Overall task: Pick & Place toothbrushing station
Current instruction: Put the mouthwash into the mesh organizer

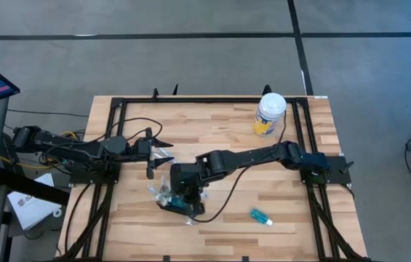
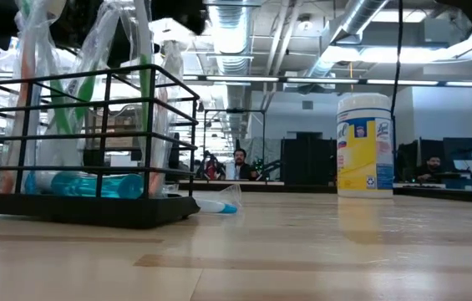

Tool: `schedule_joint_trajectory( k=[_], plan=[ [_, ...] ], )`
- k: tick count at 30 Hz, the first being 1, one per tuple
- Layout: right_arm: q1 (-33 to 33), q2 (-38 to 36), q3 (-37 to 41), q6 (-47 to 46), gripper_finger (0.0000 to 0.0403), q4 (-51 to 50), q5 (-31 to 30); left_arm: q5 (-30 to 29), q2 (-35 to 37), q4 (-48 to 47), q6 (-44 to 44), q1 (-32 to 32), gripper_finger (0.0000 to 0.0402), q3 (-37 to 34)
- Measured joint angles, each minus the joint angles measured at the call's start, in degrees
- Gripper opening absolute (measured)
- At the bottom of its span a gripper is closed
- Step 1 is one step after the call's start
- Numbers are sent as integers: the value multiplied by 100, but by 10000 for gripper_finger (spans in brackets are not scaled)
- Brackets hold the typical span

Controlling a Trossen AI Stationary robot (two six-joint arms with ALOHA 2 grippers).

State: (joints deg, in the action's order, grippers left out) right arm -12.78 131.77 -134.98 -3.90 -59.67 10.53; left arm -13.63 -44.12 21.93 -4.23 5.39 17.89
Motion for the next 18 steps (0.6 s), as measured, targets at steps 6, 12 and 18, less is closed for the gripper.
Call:
schedule_joint_trajectory(
  k=[6,12,18],
  plan=[
    [4,-342,-6,-8,115,-404,-10,-1,-1,-4,0,-1,209,0],
    [4,-659,-4,4,115,-1039,-64,0,0,-3,0,-1,209,0],
    [52,-846,-5,-89,115,-1556,-416,0,-2,-11,0,-2,209,0]
  ],
)
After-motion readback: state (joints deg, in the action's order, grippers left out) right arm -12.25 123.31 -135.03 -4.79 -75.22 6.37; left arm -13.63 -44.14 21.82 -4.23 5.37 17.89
